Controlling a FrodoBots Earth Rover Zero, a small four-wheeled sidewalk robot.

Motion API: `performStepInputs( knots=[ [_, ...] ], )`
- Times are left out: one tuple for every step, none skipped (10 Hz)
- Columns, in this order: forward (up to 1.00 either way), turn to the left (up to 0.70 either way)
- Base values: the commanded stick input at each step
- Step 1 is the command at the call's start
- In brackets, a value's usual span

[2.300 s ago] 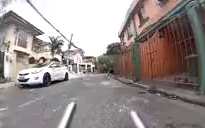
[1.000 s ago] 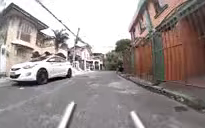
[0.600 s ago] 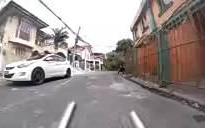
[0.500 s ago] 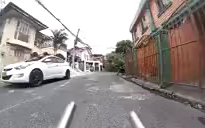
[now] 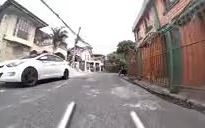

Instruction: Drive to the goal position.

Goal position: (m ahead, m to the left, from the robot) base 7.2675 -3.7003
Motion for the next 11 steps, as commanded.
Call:
performStepInputs(
  knots=[
    [0.85, 0.00],
    [0.85, 0.00],
    [0.85, 0.00],
    [0.85, 0.00],
    [0.85, 0.00],
    [0.85, 0.00],
    [0.85, 0.00],
    [0.85, 0.00],
    [0.85, 0.00],
    [0.85, 0.00],
    [0.85, 0.00]
  ],
)
